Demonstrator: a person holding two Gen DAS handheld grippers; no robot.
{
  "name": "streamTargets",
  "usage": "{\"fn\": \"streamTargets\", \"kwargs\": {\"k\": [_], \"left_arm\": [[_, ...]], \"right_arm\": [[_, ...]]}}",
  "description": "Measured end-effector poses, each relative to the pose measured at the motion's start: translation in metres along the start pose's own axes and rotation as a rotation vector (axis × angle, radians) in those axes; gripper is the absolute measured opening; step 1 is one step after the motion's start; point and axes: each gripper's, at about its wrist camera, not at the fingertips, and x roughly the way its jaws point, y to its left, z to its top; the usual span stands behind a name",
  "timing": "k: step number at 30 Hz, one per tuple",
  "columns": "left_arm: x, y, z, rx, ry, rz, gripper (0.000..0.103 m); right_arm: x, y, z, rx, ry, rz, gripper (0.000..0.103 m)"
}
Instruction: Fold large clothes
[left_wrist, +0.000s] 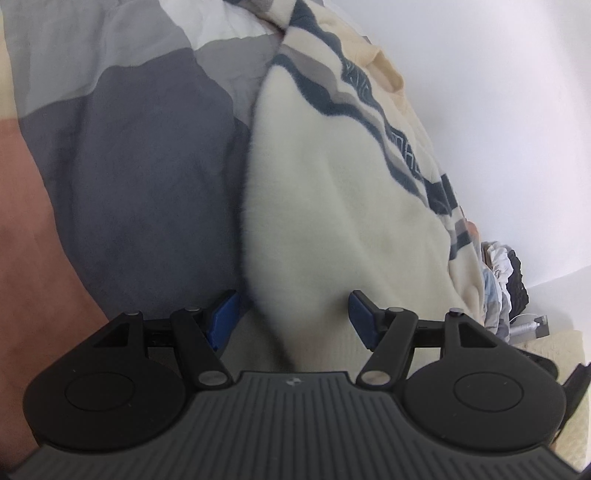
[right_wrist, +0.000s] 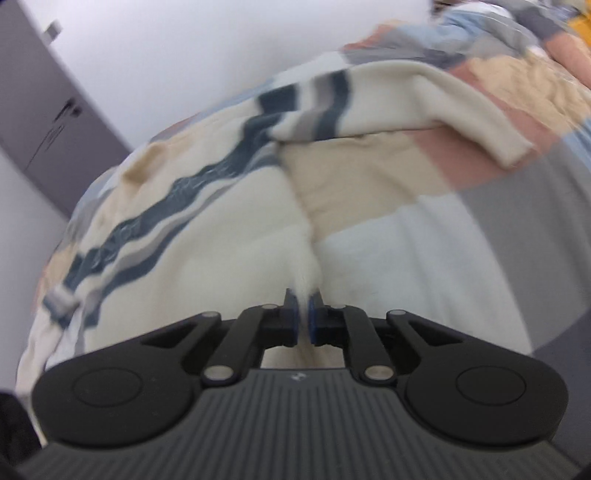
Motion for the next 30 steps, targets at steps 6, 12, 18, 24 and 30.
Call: {"fn": "streamTargets", "kwargs": {"k": [6,12,18,24,30], "left_arm": [[0.010,0.000,-0.001,-0.014,0.033,-0.060,0.059],[0.000,-0.017,-0.007,0.085,-0.056,-0.044,0.015],[-0.049,-0.023,-0.006,0.119,-0.182,-0.077,0.012],[-0.038,-0.020,-0.009,0.144,-0.128,0.036,0.014],[-0.049,-0.014,-0.006,0.105,-0.171,0.057,0.062]], "right_arm": [[0.025,-0.009,-0.010,0.036,0.079,-0.052,0.009],[0.026,-0.010,-0.019,0.066,0.110,0.019,0.009],[-0.001,-0.007,-0.030,0.071,0.057,0.084,0.009],[0.006,-0.003,-0.039,0.083,0.096,0.035,0.012],[-0.014,-0.018,-0.027,0.166,0.028,0.077,0.060]]}}
